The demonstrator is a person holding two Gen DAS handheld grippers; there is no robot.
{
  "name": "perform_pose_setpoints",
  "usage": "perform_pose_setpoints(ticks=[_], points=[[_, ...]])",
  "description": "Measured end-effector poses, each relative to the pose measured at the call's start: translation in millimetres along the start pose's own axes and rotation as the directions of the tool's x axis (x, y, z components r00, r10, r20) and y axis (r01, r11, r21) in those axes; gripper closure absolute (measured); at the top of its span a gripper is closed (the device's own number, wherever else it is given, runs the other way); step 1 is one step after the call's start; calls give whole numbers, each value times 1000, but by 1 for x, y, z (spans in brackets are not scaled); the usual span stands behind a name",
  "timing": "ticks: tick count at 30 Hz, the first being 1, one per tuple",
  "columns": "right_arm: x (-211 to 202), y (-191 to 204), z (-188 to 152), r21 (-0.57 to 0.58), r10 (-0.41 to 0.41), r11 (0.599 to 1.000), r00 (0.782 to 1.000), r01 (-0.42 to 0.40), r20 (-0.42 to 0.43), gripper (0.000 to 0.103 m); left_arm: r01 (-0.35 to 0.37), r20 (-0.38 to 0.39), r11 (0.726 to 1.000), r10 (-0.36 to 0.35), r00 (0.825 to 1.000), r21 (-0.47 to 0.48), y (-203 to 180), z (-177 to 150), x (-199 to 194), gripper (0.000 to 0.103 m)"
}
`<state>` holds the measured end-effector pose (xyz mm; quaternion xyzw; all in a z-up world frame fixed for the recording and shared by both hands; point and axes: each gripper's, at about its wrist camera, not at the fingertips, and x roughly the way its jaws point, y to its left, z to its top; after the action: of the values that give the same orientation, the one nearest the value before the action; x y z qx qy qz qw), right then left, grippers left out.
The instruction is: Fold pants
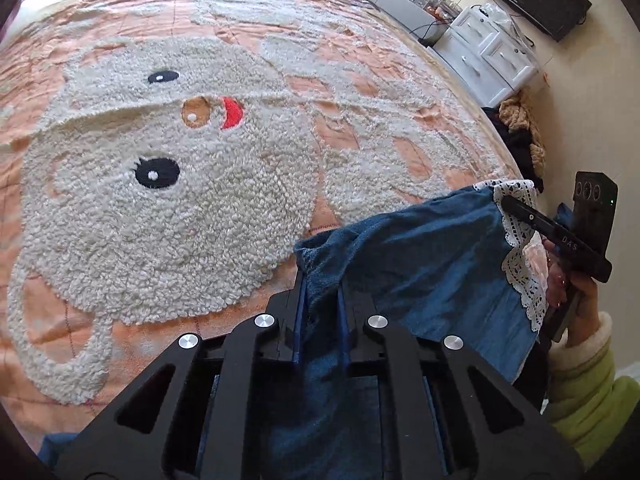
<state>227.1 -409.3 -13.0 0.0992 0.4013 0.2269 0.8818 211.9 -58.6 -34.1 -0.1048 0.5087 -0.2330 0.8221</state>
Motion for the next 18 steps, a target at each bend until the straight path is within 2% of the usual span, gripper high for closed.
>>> perform_pose_setpoints(ticks=[3, 5, 9, 12, 15, 18], points=[[-5, 3, 10, -11, -5, 1000, 999, 5, 36, 82, -65, 83, 997, 62, 995, 38, -10, 13, -12, 97], [-2, 4, 20, -25, -32, 999, 998, 33, 45, 82, -101, 108, 993, 94, 990, 64, -16, 24, -12, 97], [18, -1, 38, -33, -105, 994, 994, 106, 24, 82, -172, 107, 980, 161, 981, 98, -19, 42, 5, 97], [41, -9, 41, -35, -151, 988, 988, 150, -26, 82, -190, 70, 978, 184, 980, 89, -10, 48, 28, 97], [61, -16, 36, -42, -192, 981, 978, 189, -82, 82, -207, 49, 973, 203, 978, 97, -4, 43, 43, 96], [66, -18, 35, -40, -202, 979, 975, 199, -94, 77, -221, 61, 970, 216, 975, 103, -3, 38, 47, 92]])
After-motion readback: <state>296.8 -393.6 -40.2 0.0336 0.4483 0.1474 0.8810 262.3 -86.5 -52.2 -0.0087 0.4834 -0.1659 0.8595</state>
